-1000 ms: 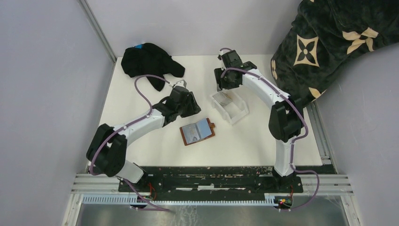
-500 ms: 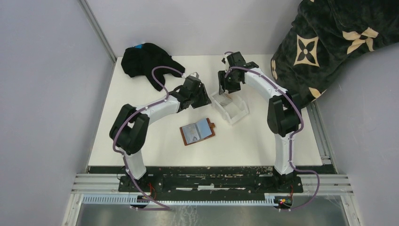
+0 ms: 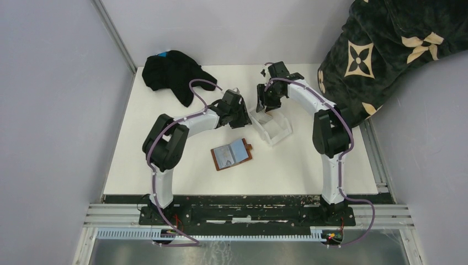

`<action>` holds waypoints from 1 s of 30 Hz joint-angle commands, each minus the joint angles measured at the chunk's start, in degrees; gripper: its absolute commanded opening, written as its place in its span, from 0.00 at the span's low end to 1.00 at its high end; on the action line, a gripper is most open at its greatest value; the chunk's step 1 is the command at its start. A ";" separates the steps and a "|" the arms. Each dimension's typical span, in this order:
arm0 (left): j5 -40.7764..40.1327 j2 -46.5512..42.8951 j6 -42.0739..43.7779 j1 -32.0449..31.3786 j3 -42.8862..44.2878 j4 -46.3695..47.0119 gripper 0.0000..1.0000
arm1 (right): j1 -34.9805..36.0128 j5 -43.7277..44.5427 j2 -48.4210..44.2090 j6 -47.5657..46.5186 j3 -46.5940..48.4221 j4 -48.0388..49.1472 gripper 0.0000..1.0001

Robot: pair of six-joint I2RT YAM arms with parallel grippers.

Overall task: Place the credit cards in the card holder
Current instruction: Pick up the credit card from the storage box.

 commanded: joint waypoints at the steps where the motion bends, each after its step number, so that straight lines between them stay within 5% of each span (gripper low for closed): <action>1: 1.57 1.66 2.12 0.16 4.24 1.33 0.47 | -0.22 -2.00 0.77 1.05 2.36 0.25 0.51; 21: 2.95 5.40 1.33 0.09 9.56 1.15 0.47 | 2.16 0.04 -1.21 2.39 7.85 -4.01 0.39; 30: 3.24 4.99 1.46 0.06 9.03 1.64 0.46 | 3.67 4.31 -0.63 1.05 10.97 -7.98 0.13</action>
